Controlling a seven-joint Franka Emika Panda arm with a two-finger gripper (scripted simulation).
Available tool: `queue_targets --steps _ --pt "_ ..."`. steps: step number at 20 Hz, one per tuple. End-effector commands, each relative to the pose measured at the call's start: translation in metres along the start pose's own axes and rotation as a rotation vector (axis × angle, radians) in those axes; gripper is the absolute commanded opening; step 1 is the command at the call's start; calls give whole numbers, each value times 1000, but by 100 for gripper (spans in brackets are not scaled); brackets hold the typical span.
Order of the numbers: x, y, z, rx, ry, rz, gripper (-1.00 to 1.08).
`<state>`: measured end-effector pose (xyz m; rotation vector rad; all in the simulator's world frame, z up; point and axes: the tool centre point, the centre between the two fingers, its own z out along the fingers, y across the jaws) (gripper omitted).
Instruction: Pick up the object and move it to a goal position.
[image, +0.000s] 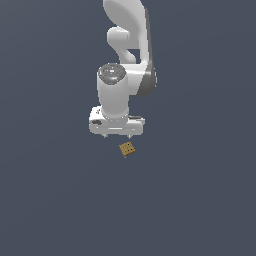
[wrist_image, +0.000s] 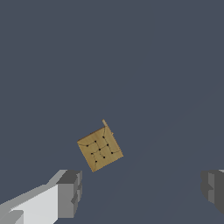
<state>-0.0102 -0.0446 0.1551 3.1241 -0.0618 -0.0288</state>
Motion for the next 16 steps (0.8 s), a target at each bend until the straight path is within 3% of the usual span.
queue_targets --steps 1,16 --pt "0 0 0 0 0 0 100" --pt "-4 19 1 -32 -9 -28 100"
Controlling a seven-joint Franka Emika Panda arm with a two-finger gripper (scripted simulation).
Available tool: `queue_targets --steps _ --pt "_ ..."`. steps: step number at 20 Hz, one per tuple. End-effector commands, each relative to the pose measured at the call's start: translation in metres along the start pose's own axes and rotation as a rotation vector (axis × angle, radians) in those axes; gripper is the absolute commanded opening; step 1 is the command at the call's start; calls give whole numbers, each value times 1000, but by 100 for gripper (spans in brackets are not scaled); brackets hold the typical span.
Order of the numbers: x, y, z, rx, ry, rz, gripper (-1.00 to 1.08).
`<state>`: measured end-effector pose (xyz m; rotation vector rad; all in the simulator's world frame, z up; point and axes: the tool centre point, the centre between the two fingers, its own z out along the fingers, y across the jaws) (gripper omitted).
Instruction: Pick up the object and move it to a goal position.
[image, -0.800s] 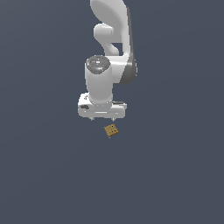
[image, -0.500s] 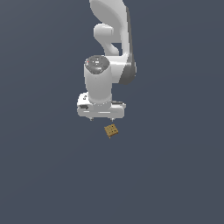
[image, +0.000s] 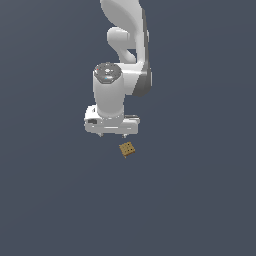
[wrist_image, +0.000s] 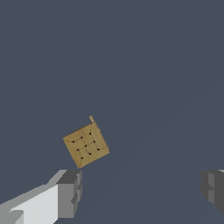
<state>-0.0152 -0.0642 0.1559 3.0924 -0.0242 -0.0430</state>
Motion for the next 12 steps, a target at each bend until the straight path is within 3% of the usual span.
queue_targets --steps 1,12 --pt "0 -2 2 1 0 -10 100" --pt "-1 -25 38 12 12 -188 100"
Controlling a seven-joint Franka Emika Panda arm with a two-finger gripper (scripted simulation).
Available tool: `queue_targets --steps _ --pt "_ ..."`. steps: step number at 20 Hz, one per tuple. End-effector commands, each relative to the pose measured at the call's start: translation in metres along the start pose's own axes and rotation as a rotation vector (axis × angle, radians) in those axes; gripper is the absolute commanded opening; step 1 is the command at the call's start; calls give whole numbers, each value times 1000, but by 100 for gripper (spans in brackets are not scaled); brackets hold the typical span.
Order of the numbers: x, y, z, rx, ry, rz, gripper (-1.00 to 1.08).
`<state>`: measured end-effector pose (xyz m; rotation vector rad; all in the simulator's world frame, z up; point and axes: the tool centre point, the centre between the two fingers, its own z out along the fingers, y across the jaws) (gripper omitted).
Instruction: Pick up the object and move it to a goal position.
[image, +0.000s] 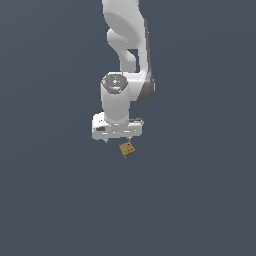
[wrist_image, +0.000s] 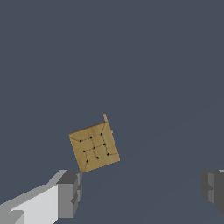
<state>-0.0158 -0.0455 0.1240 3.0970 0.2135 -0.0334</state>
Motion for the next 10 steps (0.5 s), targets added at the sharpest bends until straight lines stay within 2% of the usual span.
queue_targets --steps 1,10 --pt "0 -9 13 5 4 -61 100" --pt "-1 -37 51 25 23 -258 100"
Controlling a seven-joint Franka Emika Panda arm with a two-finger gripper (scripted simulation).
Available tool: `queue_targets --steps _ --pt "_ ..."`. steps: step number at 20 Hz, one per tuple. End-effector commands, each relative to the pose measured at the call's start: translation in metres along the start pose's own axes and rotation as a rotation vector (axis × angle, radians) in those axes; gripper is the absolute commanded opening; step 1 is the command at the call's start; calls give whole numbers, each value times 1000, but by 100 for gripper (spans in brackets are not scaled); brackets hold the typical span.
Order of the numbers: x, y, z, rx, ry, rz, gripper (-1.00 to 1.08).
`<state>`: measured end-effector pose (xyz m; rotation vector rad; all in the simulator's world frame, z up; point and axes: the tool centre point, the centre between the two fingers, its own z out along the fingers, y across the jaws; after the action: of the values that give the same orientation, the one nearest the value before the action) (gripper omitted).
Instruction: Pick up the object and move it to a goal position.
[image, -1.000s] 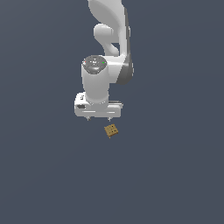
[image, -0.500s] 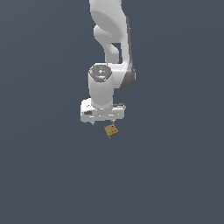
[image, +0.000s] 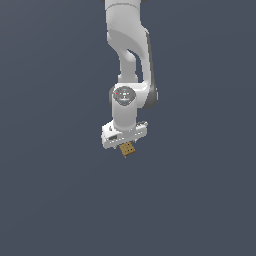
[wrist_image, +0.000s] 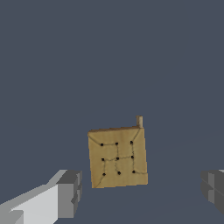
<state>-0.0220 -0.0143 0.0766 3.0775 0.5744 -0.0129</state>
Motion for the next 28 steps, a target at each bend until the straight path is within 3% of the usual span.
queue_targets --steps 1,12,27,28 --pt "1 -6 7 4 5 -40 100" --pt "1 -11 18 9 9 -77 100" --pt "2 -12 66 9 10 -83 100" --pt "2 -12 66 9 10 -83 -100"
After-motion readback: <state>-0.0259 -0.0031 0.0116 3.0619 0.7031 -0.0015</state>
